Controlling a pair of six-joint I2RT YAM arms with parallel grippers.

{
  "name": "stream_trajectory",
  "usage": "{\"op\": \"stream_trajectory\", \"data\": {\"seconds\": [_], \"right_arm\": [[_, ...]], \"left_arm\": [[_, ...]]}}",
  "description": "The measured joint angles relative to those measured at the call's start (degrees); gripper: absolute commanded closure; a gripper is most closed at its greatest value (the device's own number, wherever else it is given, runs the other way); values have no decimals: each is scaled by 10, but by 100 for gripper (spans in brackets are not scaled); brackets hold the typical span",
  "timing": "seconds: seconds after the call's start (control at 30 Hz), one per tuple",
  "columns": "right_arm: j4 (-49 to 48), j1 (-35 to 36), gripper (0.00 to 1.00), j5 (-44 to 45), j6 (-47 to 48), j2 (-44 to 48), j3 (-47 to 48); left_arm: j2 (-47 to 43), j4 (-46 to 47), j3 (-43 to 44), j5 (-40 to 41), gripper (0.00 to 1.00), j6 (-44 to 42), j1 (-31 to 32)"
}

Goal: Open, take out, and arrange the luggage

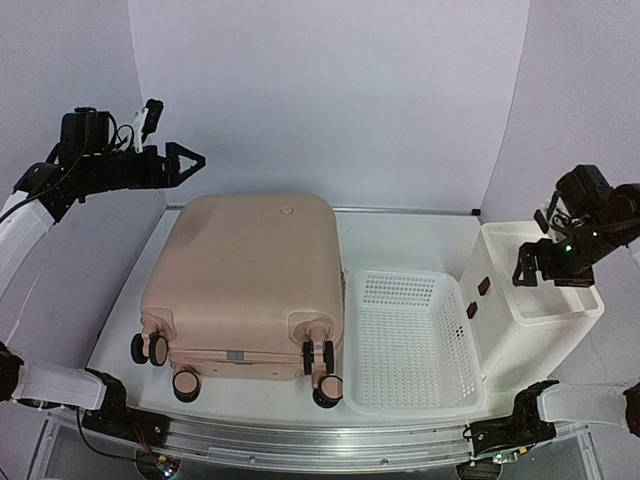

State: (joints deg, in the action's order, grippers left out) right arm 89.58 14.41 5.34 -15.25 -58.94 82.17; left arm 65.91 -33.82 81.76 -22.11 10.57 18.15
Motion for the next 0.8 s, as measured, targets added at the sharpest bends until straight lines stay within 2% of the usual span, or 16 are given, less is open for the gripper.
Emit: {"op": "stream_trajectory", "data": {"seconds": [0.1,0.3,0.57,0.8], "right_arm": [[0,1,4,-24,-3,-39,-3],[-1,11,23,-46,-12,-107,2],[-6,47,55,3,-11,-168,37],[-16,73,66,28,-8,-193,50]], "left_arm": [[14,-5,0,-30,1,-2,9],[13,-4,-5,-43,1,-17,14],[-15,-2,-52,-16,1,-41,14],[-40,0,-69,9,1,-48,14]]}}
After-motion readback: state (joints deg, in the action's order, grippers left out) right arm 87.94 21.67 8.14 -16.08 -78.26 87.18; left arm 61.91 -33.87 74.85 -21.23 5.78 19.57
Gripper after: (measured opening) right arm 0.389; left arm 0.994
